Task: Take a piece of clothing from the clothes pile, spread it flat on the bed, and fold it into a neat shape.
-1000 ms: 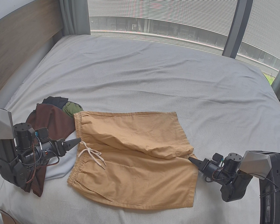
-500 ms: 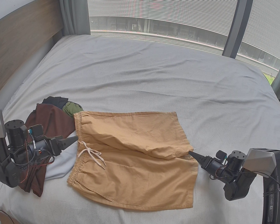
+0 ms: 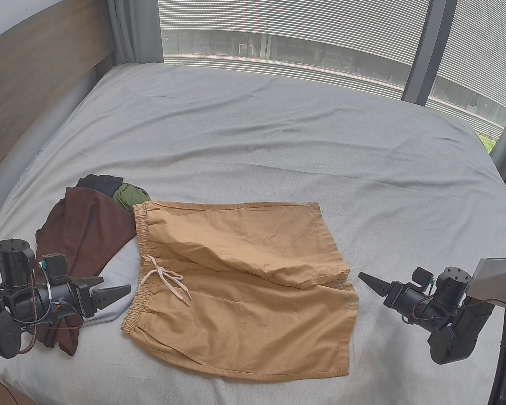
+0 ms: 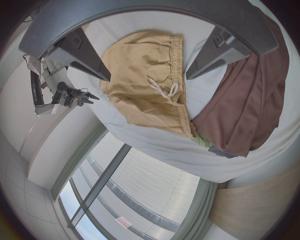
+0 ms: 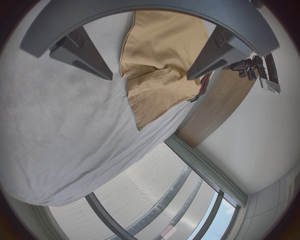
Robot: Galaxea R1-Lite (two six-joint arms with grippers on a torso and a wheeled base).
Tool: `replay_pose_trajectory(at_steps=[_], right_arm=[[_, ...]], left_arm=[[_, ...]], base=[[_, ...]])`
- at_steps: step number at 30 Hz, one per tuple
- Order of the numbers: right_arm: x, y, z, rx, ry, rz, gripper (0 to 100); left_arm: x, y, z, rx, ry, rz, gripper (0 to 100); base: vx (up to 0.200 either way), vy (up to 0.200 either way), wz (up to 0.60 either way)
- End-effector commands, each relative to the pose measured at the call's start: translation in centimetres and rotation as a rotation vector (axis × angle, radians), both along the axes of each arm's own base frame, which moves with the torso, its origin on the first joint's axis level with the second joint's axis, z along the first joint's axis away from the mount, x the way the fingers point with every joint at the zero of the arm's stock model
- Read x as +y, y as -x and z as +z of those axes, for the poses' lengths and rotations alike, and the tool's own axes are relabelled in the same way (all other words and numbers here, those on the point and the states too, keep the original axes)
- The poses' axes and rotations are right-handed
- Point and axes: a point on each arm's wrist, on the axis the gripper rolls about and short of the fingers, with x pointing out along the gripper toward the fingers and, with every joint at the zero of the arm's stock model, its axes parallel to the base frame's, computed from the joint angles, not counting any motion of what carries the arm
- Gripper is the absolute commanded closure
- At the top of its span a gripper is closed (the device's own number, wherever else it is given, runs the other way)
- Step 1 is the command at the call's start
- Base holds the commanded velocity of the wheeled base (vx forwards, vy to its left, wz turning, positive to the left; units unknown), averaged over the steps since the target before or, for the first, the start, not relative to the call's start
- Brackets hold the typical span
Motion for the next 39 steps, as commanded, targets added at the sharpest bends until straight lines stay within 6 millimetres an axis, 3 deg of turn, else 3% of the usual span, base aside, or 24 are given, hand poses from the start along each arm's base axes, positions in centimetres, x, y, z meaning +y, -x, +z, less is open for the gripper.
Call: replay_pose_trajectory(at_steps=[1,3,23,39], right_arm=[[-0.2,0.3,1.1,-0.025,0.003,-0.003,0],[-0.1,0.4,1.2,-0.026,0.005,0.000,0],[0.1,0.3,0.7,-0.014,0.005,0.006,0],[0.0,0.2,-0.1,0.004,0.005,0.002,0]], left_arm=[[0.0,-0.1,-3.2,0.119,-0.012,-0.004,0],[0.0,-0.6,-4.3,0.133,-0.035,-0.011,0],[-0.4,-0.7,-8.9,0.294,-0.026,-0.019,0],[-0.5,-1.8,-9.4,0.339,0.071,0.031,0]], base=[[0.000,0.000,0.00],[0.000,0.000,0.00],[0.000,0.000,0.00],[0.000,0.000,0.00]])
